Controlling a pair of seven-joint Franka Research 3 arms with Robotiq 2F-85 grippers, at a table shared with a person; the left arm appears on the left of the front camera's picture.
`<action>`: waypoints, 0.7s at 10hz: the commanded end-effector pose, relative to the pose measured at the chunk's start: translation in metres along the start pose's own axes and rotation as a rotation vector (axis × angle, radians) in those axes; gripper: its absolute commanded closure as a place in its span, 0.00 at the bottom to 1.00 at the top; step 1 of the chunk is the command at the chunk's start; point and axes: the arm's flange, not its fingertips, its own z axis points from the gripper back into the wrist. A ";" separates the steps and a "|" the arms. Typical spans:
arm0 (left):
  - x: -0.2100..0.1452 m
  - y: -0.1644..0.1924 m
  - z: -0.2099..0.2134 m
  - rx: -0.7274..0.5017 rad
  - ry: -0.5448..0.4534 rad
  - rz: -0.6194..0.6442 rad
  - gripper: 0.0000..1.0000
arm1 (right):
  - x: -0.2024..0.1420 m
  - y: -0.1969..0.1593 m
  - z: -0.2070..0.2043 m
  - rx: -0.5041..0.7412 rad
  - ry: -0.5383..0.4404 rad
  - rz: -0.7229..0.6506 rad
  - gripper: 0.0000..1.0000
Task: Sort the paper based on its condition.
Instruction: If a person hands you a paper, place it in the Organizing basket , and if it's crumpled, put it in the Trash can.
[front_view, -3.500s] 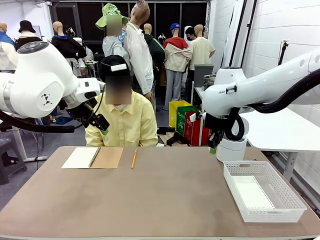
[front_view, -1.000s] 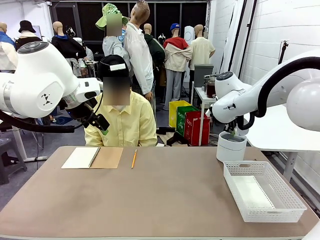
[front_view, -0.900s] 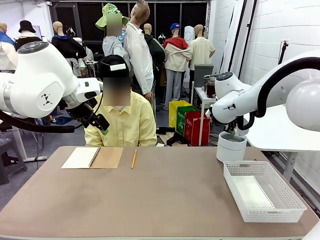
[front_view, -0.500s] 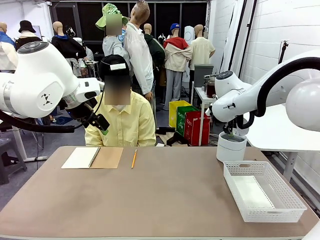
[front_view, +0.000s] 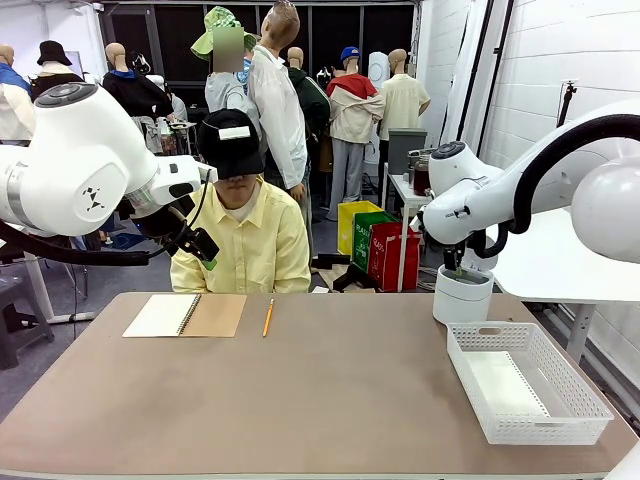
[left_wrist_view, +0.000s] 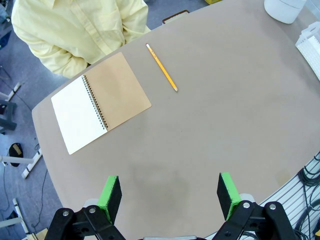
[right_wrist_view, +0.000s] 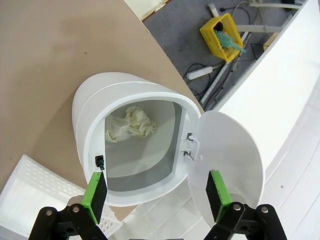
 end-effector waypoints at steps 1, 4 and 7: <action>-0.001 0.001 0.001 0.003 0.000 -0.007 0.00 | 0.005 0.002 0.001 -0.023 0.015 -0.036 0.00; -0.001 0.001 0.001 0.003 0.000 -0.007 0.00 | 0.000 0.000 0.000 0.000 -0.001 -0.004 0.00; -0.001 0.001 0.001 0.003 0.000 -0.007 0.00 | 0.000 0.000 0.000 0.000 -0.001 -0.004 0.00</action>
